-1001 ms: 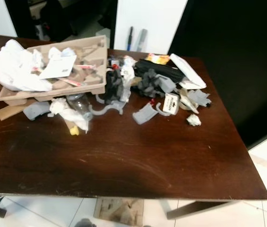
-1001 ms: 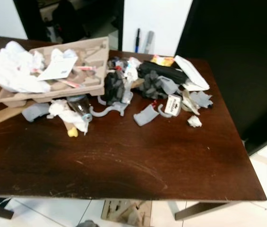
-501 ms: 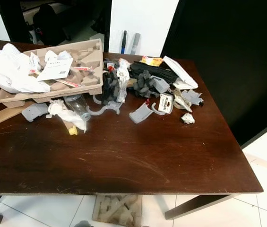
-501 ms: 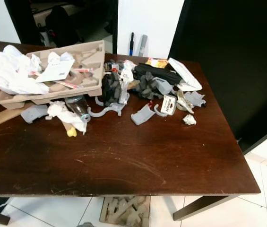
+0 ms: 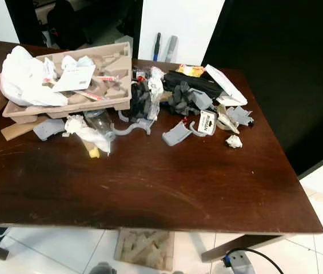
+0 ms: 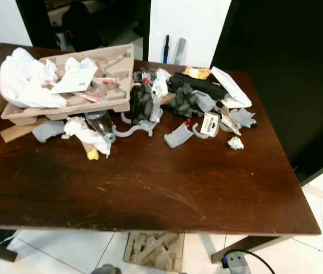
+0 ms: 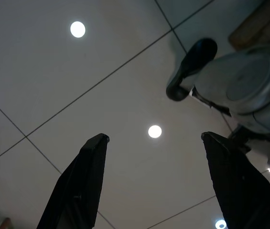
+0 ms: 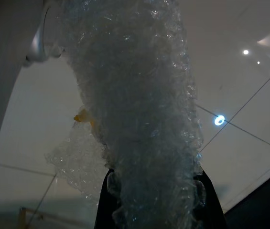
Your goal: Picking trash to rubbish bin
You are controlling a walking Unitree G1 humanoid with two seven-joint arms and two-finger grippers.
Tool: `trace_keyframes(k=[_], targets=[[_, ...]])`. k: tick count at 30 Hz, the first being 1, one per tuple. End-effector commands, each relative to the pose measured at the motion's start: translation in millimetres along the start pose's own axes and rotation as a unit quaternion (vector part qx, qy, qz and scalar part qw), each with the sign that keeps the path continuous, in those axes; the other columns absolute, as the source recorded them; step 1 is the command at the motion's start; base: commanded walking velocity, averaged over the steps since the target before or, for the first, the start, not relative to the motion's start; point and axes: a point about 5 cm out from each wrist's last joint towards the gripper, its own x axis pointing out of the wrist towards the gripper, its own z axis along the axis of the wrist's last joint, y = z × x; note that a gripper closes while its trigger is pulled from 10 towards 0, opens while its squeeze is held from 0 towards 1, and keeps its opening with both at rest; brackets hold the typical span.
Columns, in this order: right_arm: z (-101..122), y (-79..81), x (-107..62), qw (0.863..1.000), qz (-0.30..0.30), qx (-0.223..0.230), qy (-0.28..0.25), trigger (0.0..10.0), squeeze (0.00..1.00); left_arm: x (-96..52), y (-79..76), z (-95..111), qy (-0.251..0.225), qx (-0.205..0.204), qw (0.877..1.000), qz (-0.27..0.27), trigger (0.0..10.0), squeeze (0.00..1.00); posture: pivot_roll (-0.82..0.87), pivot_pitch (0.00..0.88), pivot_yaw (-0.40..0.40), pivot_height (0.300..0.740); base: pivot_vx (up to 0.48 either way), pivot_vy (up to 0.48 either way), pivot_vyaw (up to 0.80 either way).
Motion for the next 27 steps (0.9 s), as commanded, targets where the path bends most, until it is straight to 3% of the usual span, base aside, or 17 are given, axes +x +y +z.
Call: trace_keyframes(k=[1,9,27], targets=[[-10.5,1.0,0.8,1.0,0.004,-0.012,0.018,10.0,0.0,-2.5,-2.8,-15.6,0.027,0.006,1.0,-0.004,10.0,0.0,0.23,0.137,-0.102,0.74,-0.319,0.0,0.0],[-17.3,8.7,1.9,0.999,0.015,-0.031,0.026,10.0,0.0,-2.7,-2.5,-16.7,0.031,0.012,0.999,-0.006,10.0,0.0,0.23,0.141,-0.097,0.74,-0.326,0.0,0.0],[-15.4,10.8,1.9,0.999,0.02,-0.028,0.022,10.0,0.0,-0.4,-2.4,-7.7,0.03,0.025,0.999,-0.01,10.0,0.0,0.22,0.112,-0.082,0.74,-0.336,0.0,0.0]])
